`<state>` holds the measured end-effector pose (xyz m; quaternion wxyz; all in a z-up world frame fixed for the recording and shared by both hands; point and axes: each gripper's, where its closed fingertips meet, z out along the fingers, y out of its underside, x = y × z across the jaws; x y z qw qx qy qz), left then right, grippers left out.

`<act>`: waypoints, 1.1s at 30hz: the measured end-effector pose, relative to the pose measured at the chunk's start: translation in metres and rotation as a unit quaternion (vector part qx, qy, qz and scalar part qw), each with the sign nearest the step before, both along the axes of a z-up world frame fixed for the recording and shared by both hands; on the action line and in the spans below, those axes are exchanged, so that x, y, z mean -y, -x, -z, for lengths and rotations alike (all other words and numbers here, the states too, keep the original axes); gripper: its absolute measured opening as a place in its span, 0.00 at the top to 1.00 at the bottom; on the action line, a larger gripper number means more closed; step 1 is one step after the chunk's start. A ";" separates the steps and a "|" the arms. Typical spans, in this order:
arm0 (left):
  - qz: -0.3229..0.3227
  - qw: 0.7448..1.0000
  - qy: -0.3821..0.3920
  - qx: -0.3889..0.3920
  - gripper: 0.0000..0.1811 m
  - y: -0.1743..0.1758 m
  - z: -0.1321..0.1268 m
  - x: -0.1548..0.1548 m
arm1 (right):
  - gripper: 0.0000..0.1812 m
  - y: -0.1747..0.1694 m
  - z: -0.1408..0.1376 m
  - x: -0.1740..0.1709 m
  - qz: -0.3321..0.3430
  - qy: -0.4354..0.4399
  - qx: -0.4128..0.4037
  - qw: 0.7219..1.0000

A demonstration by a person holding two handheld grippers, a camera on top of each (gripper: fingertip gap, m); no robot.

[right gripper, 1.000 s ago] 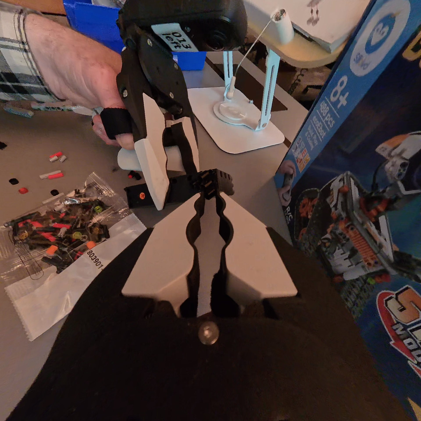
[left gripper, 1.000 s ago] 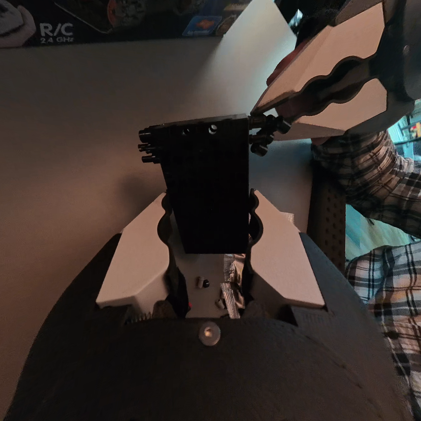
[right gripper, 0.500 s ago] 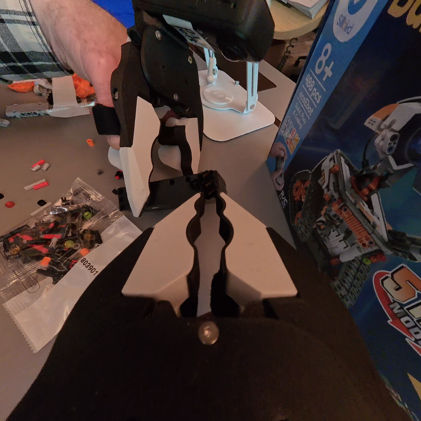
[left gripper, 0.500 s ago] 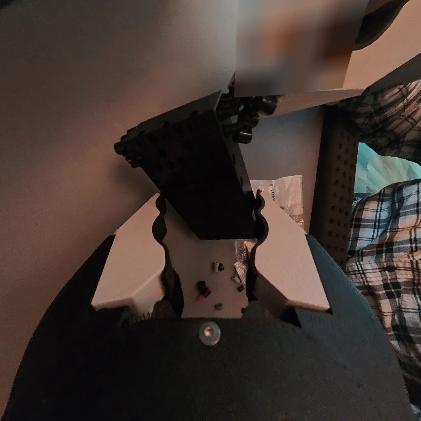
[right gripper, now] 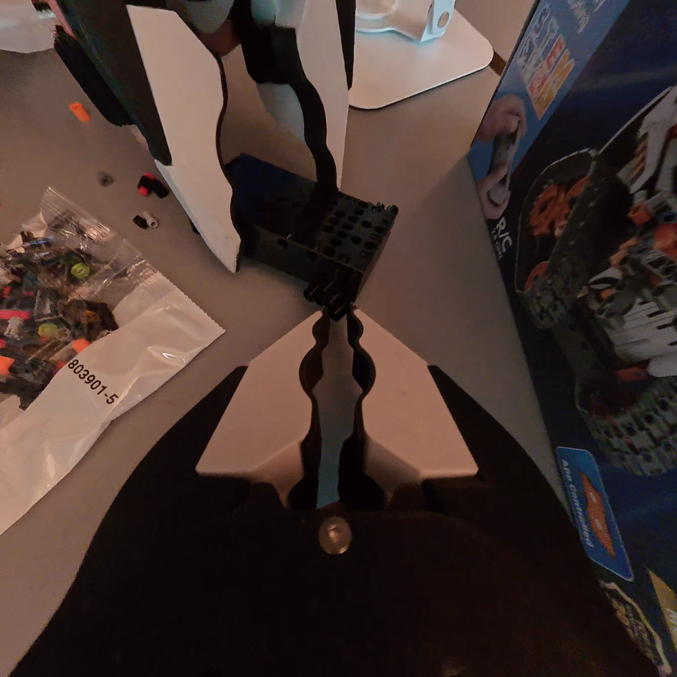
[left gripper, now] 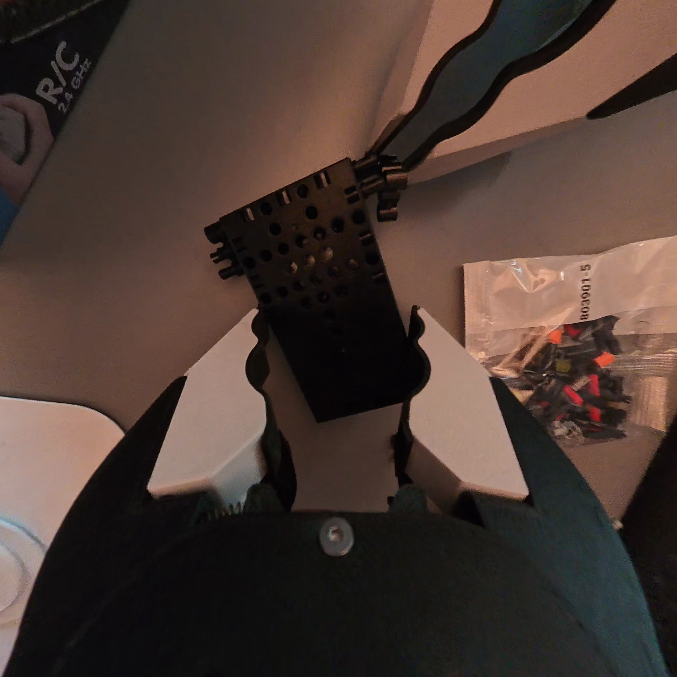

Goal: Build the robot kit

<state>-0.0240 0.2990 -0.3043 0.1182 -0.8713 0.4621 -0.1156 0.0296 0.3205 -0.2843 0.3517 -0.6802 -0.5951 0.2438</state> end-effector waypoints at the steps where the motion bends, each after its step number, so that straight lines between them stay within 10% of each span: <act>1: 0.004 1.000 -0.009 -0.010 0.59 0.001 0.001 -0.001 | 0.96 0.000 0.003 0.001 0.000 0.000 0.003 1.000; 16: -0.034 0.995 -0.075 -0.050 0.58 0.015 0.000 -0.003 | 0.95 -0.010 0.018 0.009 -0.008 0.033 0.032 0.999; 27: -0.087 0.976 -0.200 0.012 0.42 0.017 -0.046 0.004 | 0.65 -0.029 0.000 0.016 -0.020 0.008 0.028 0.999; 33: -0.129 0.985 -0.111 0.031 0.30 0.046 -0.012 0.038 | 0.38 -0.048 0.024 0.038 -0.032 0.047 0.090 0.994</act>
